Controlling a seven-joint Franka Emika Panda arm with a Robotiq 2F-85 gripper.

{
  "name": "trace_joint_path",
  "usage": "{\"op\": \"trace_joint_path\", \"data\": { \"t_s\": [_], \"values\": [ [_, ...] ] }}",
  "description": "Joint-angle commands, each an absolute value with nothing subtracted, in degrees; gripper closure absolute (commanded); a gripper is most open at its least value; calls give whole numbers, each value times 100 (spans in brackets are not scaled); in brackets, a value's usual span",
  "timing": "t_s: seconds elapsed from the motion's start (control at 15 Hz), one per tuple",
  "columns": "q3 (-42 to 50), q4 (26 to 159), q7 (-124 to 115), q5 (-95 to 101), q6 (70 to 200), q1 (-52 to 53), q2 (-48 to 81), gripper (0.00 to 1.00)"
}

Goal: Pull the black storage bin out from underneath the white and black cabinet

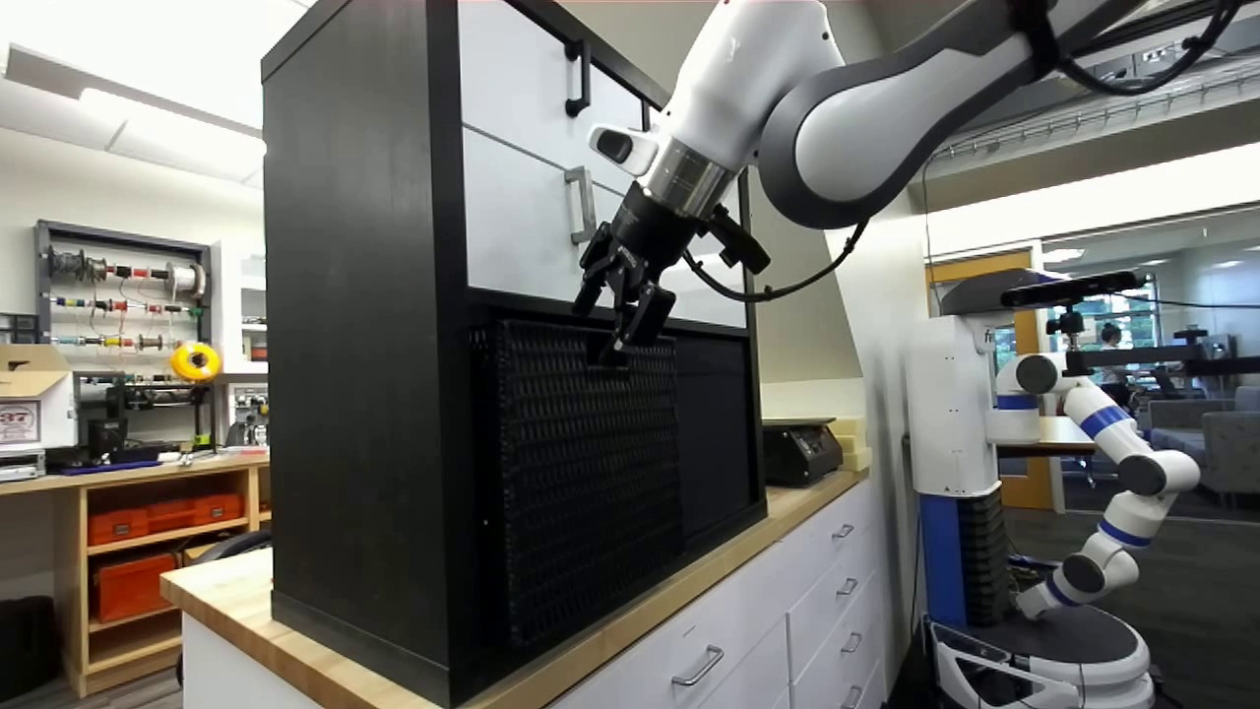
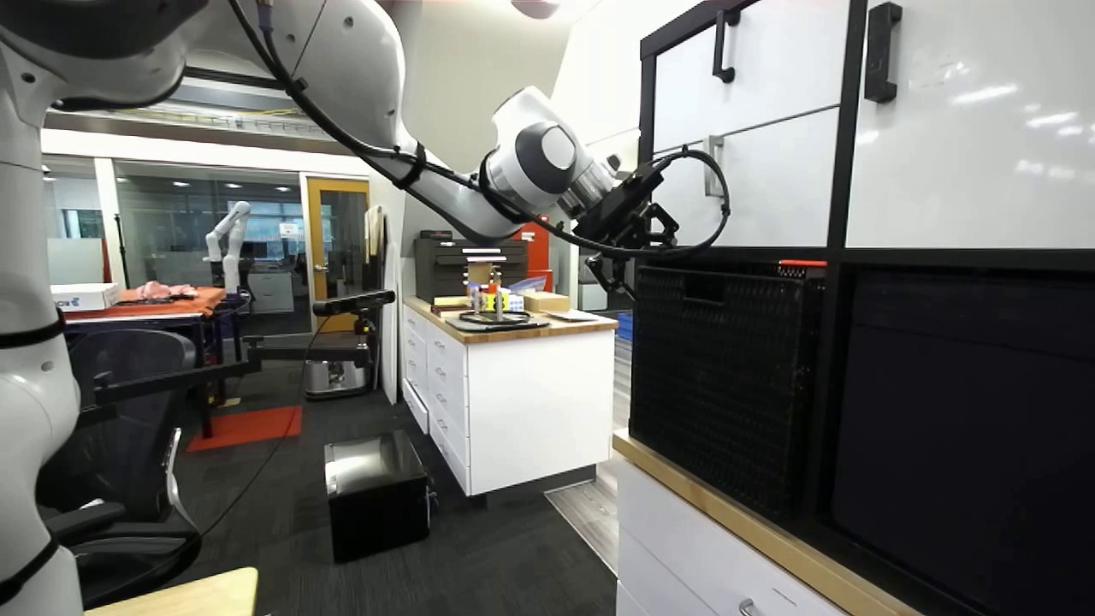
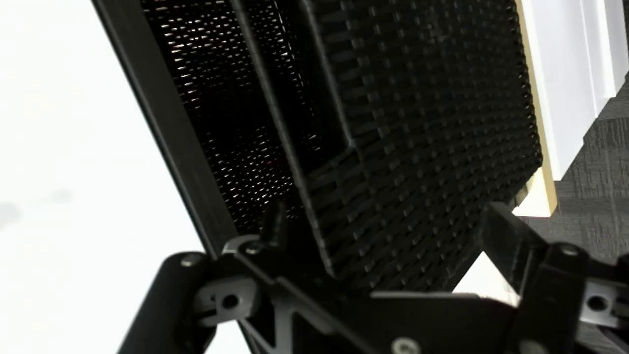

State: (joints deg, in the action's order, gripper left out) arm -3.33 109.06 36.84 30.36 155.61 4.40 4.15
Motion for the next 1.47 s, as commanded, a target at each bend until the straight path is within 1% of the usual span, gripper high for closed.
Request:
{"op": "trace_joint_path", "data": {
  "t_s": [0.0,0.2,0.27,0.33,0.47,0.53,0.6,0.73,1.07,1.13,1.27,1.4],
  "values": [
    [-297,10524,3537,3206,15660,421,727,0],
    [-302,10335,3599,3084,15629,422,947,0],
    [-307,10282,3609,3041,15632,421,1019,5],
    [-322,10223,3664,2981,15626,418,1077,26],
    [-338,10144,3709,2914,15596,416,1134,32],
    [-341,10117,3714,2902,15573,417,1140,37],
    [-340,10095,3723,2912,15541,421,1127,46],
    [-338,10061,3738,2941,15498,429,1095,58],
    [-401,10143,3843,2887,15339,447,901,91],
    [-412,10181,3865,2879,15310,447,865,95],
    [-467,10296,3976,2766,15220,439,744,94],
    [-519,10385,4084,2648,15093,447,612,97]
  ]
}}
